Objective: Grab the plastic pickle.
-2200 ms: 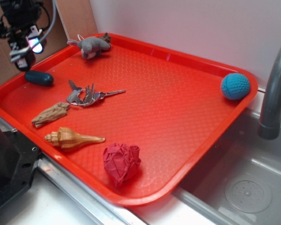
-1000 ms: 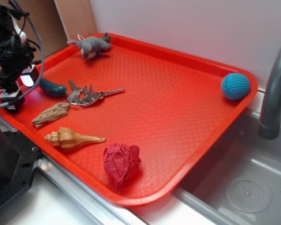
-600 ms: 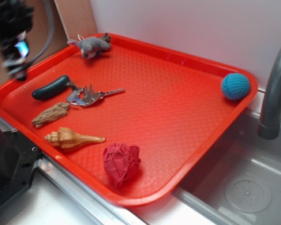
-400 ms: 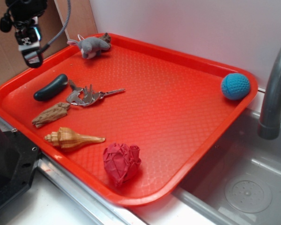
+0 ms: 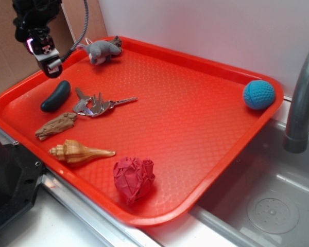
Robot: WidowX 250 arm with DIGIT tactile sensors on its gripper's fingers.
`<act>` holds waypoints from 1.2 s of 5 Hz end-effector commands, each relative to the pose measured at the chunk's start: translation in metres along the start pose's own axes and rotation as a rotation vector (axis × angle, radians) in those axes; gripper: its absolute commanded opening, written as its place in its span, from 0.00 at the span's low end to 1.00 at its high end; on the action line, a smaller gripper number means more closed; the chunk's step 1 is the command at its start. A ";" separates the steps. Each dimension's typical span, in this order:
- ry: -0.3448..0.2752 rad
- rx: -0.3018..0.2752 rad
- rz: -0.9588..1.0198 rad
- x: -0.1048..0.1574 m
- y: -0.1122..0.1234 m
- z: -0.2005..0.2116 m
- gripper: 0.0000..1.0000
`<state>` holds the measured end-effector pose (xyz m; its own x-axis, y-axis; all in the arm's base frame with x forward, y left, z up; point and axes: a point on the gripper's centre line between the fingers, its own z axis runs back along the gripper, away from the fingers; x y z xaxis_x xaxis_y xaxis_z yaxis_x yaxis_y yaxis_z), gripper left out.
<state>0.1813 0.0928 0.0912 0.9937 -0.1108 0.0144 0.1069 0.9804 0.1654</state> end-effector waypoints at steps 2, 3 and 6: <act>0.087 -0.050 0.520 0.041 0.013 -0.052 1.00; 0.086 -0.065 0.511 0.039 0.014 -0.050 1.00; -0.015 -0.096 0.543 0.045 0.010 -0.051 1.00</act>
<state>0.2189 0.0923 0.0331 0.9174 0.3967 0.0302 -0.3977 0.9165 0.0428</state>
